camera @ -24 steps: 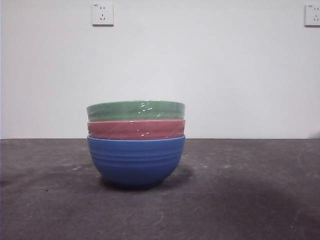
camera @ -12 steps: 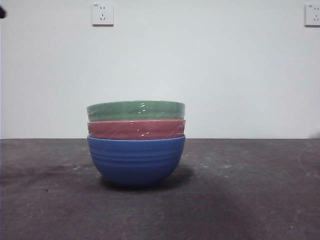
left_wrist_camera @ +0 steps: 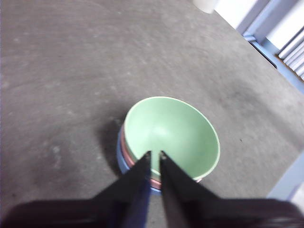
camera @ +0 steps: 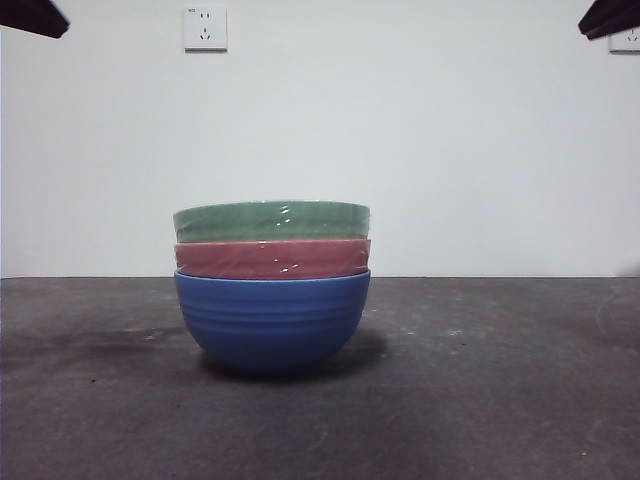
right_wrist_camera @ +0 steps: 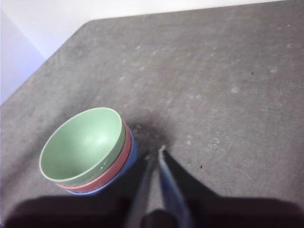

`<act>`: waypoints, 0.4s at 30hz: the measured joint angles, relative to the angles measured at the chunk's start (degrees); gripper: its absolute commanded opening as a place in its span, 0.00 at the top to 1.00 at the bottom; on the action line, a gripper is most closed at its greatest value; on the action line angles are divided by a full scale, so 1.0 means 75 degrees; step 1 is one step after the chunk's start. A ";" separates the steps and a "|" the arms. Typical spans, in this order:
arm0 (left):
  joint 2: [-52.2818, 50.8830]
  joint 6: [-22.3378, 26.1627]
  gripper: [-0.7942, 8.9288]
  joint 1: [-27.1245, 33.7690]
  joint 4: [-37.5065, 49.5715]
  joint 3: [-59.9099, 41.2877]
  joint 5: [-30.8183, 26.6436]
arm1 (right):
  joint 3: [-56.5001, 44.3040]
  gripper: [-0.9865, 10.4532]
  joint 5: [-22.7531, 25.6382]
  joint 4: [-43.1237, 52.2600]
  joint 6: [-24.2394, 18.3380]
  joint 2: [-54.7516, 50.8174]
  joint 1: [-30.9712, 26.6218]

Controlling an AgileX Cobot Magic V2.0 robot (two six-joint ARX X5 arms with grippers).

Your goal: Pick up the green bowl on the top,put the green bowl on the left,pick up the red bowl in the middle,put the red bowl on the right

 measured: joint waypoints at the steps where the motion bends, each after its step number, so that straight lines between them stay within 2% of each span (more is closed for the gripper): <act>1: 0.0000 0.0038 0.60 -0.0093 0.0000 0.0012 -0.0003 | 0.0003 0.67 0.0003 -0.0012 -0.0020 0.0020 0.0000; 8: 0.0321 0.0137 0.57 -0.1078 -0.0058 0.0256 -0.0055 | 0.0012 0.67 0.0003 -0.0017 -0.0058 0.0041 0.0044; 12: 0.1052 0.0434 0.57 -0.1900 -0.0627 0.0947 -0.0609 | 0.0015 0.67 0.0003 -0.0017 -0.0058 0.0041 0.0184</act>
